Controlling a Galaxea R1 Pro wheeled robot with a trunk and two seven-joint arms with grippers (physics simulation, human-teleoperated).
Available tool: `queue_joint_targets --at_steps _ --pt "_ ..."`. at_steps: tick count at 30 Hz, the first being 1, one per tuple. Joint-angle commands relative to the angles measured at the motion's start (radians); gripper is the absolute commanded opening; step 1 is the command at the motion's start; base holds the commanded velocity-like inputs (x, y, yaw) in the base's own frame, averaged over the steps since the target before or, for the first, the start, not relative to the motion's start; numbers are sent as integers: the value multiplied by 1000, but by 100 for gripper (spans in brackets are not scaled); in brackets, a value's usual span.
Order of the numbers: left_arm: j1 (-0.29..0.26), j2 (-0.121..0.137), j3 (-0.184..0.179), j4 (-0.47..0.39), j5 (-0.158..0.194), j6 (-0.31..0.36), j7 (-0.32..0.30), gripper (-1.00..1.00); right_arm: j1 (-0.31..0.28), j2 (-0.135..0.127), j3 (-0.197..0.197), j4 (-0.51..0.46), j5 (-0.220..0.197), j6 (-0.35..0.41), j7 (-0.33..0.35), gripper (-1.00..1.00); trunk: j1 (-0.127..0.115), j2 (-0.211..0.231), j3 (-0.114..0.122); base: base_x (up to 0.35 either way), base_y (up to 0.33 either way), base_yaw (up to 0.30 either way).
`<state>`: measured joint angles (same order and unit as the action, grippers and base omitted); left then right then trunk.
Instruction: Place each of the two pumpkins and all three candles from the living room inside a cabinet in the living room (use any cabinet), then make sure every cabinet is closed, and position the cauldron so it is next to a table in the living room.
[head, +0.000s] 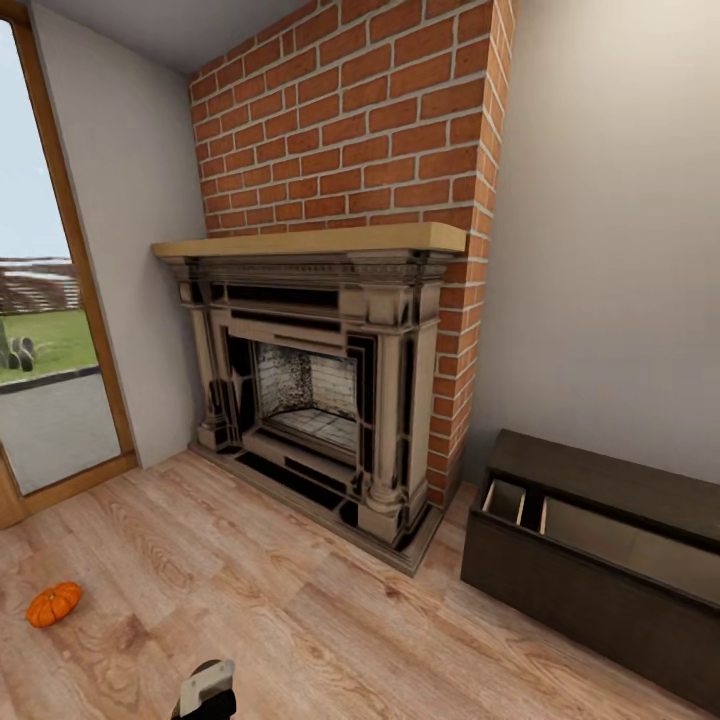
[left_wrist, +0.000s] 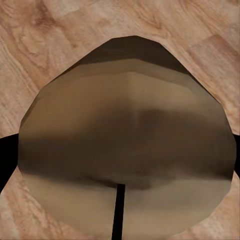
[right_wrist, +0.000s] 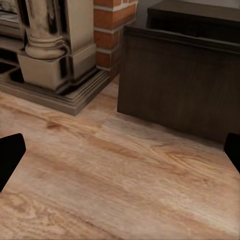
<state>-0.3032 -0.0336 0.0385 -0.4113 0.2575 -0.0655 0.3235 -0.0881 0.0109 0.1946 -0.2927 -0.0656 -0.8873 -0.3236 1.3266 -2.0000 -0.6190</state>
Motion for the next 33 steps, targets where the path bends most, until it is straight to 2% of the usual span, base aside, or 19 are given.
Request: queue_joint_targets --at_steps 1,6,33 --pt "-1 -1 3 0 7 -5 0 -100 -1 1 8 1 -7 -3 -5 100 0 -1 -1 0 0 0" --pt "-1 -2 3 0 8 -5 0 -100 -1 10 7 1 -6 0 -6 100 0 -1 -6 0 0 0" --pt "-1 -8 3 2 8 -5 0 -100 -1 11 5 1 -6 2 -6 100 0 -1 -47 0 0 0"
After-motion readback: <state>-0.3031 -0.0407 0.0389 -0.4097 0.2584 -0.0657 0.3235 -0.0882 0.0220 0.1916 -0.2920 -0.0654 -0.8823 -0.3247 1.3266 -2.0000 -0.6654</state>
